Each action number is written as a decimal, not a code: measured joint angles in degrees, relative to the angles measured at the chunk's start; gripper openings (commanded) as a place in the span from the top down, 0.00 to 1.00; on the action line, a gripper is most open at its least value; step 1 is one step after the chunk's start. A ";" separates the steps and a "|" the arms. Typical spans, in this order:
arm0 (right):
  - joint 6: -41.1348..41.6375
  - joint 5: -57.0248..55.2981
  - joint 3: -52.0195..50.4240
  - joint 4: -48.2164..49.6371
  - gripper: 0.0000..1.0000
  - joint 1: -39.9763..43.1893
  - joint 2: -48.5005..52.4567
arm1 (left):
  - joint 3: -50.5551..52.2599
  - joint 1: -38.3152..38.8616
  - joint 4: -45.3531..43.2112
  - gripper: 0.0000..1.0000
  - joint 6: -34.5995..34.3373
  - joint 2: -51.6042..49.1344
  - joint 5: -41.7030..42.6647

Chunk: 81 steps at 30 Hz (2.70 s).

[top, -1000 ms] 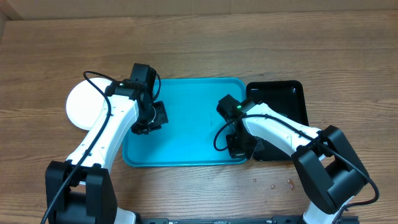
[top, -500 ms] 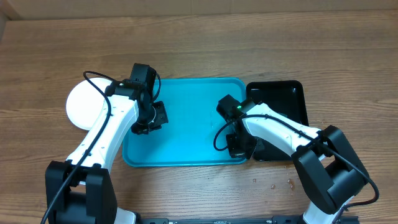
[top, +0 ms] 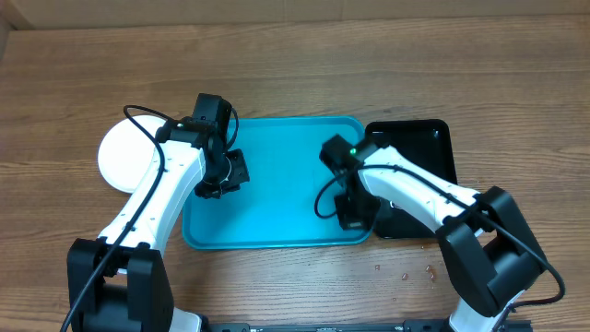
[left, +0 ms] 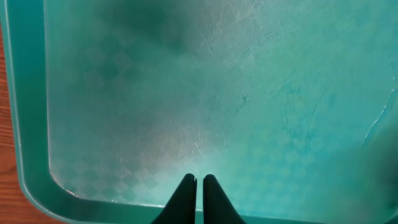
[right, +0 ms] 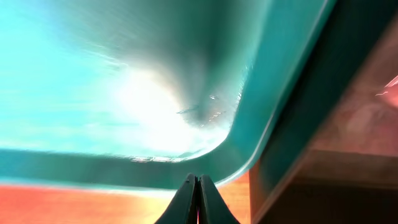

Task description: Clean dirty plates on tray and stack at the side

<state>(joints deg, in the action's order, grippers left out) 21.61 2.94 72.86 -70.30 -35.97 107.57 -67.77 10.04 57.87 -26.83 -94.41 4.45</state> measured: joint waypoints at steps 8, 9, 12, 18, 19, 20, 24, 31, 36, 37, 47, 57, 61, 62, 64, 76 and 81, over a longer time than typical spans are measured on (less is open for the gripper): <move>-3.82 -0.20 19.06 -0.55 0.00 7.30 0.00 | 0.04 0.00 -0.46 0.05 0.26 0.00 -0.15; -4.07 -0.28 19.91 0.00 0.00 8.33 0.00 | 0.04 0.00 -0.46 0.00 0.22 0.00 -0.17; -4.79 -0.44 20.50 0.96 0.00 11.30 0.00 | 0.04 0.00 -0.46 0.00 0.20 0.00 -0.20; -5.01 -0.59 20.50 0.85 0.00 14.64 0.00 | 0.04 0.00 -0.63 0.00 0.20 0.00 -0.20; -5.09 -0.61 20.50 0.83 0.00 14.64 0.00 | 0.04 0.00 -0.74 0.00 0.20 0.00 -0.20; -5.14 -0.59 20.50 0.85 0.00 14.64 0.00 | 0.04 0.00 -0.74 0.00 0.20 0.00 -0.20; -5.14 -0.59 20.50 0.85 0.00 14.64 0.00 | 0.04 0.00 -0.90 0.00 0.20 0.00 -0.20; -5.14 -0.59 20.50 0.83 0.00 14.64 0.00 | 0.04 0.00 -0.90 0.00 0.20 0.00 -0.20; -5.14 -0.59 20.50 0.85 0.00 14.64 -0.17 | 0.02 0.00 -0.90 0.00 0.20 0.00 -0.20; -5.14 -0.59 20.50 0.81 0.00 14.64 -0.46 | 0.04 0.00 -0.90 0.00 0.20 0.00 -0.20; -5.22 -7.23 20.26 15.43 0.00 15.10 -23.89 | 0.04 0.00 -0.90 0.00 0.20 0.00 -0.20; -10.23 -11.47 14.19 40.72 0.00 15.91 -58.40 | 0.04 0.00 -0.92 0.00 0.20 0.00 -0.20; -11.39 -10.80 3.54 48.83 0.00 20.13 -72.08 | 0.04 0.00 -0.92 0.00 0.20 0.00 -0.20; -11.56 -10.34 0.09 50.71 0.00 21.64 -75.47 | 0.04 0.00 -0.90 0.00 0.20 0.00 -0.20; -11.78 -9.22 -6.97 53.77 0.00 24.68 -81.79 | 0.04 0.00 -0.94 0.00 0.20 0.00 -0.22; -12.44 -6.16 -45.70 81.20 0.00 31.12 -101.48 | 0.04 0.00 -0.92 0.01 0.20 0.00 -0.20; -10.97 -6.10 -56.74 87.23 0.00 31.12 -102.88 | 0.04 0.00 -0.94 0.00 0.20 0.00 -0.20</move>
<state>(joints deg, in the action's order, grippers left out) 10.63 -3.16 16.12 16.93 -4.84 4.69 -67.72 10.04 56.93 -26.63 -94.41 4.25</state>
